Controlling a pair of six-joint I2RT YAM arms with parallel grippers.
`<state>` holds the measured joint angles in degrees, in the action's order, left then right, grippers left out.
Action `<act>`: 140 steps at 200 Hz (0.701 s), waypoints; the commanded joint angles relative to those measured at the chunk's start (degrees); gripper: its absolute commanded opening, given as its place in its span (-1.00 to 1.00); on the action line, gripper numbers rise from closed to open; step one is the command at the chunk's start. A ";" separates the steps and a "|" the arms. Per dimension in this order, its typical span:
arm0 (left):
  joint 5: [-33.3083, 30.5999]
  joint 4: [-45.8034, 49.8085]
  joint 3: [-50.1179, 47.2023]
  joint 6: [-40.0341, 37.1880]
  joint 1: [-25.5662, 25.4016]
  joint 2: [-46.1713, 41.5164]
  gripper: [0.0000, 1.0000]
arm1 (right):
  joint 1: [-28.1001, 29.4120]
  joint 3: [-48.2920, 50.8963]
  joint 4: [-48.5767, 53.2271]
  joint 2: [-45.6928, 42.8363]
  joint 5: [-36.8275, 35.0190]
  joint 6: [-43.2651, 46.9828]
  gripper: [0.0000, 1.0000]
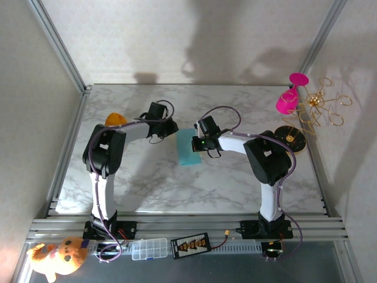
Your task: Fold a paper plane with a square sheet of paper (pick it up from the middle)
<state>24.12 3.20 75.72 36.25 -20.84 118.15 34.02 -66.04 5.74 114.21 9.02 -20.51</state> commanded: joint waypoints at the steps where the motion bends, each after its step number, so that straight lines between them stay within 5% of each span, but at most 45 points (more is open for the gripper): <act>1: 0.81 -1.51 -0.12 1.19 -1.20 1.59 -0.72 | -2.11 5.15 21.41 7.31 -9.70 1.14 -0.96; 45: -3.04 1.56 0.48 1.11 -1.40 3.96 -0.81 | -2.11 1.61 22.03 5.35 -8.14 1.44 -0.84; 98: -4.56 2.23 -0.88 0.91 -1.53 4.86 -0.85 | -2.20 -3.27 13.15 -4.35 8.04 0.04 -0.68; 140: -4.28 1.38 -1.46 1.52 -1.57 4.90 -0.85 | -0.45 1.95 0.32 -9.19 17.84 -9.34 -0.93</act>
<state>22.85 2.35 75.79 37.30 -22.68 120.92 32.21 -66.46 12.12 107.50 19.81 -23.75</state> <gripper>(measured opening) 0.074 0.069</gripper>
